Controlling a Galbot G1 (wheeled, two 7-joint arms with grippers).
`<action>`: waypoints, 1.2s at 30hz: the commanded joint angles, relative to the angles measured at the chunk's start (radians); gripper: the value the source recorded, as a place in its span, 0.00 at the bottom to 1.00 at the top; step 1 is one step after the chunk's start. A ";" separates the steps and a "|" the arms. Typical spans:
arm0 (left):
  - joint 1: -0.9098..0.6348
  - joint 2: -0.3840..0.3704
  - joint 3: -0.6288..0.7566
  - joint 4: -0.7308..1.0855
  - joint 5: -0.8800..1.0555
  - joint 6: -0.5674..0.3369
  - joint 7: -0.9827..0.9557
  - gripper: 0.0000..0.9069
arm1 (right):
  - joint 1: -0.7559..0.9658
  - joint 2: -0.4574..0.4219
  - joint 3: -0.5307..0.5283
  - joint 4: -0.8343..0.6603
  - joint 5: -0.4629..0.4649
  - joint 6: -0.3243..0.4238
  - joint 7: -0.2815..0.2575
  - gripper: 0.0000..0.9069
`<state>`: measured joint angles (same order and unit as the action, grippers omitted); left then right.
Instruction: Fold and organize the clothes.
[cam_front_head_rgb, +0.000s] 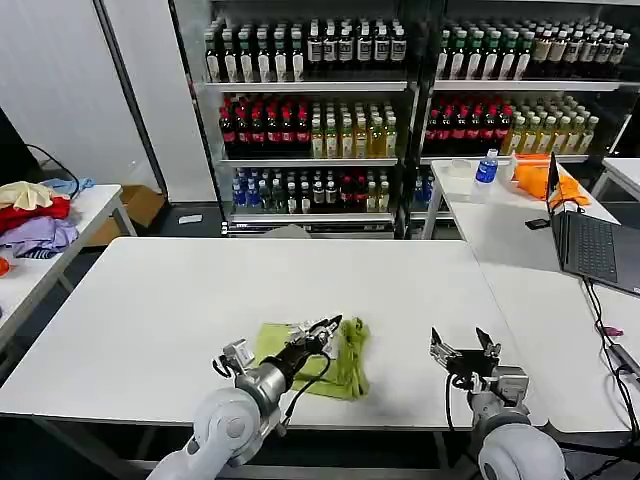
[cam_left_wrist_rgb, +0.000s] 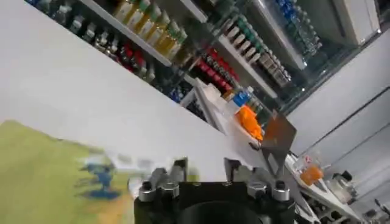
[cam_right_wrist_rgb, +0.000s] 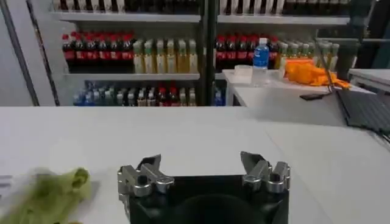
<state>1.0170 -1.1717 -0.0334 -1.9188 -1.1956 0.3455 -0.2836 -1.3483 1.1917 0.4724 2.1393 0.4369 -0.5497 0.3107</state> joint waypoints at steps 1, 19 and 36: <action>0.011 0.021 -0.033 -0.032 0.044 0.013 0.006 1.00 | 0.013 0.002 -0.013 -0.004 -0.001 -0.001 0.001 1.00; 0.140 0.206 -0.249 0.014 0.118 0.081 0.003 1.00 | 0.030 -0.001 -0.019 -0.012 0.000 -0.003 -0.001 1.00; 0.117 0.148 -0.190 0.080 -0.009 0.128 -0.006 1.00 | 0.010 0.000 0.000 -0.002 -0.001 -0.006 0.000 1.00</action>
<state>1.1320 -1.0219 -0.2270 -1.8630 -1.1664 0.4552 -0.2894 -1.3346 1.1910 0.4689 2.1355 0.4365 -0.5564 0.3107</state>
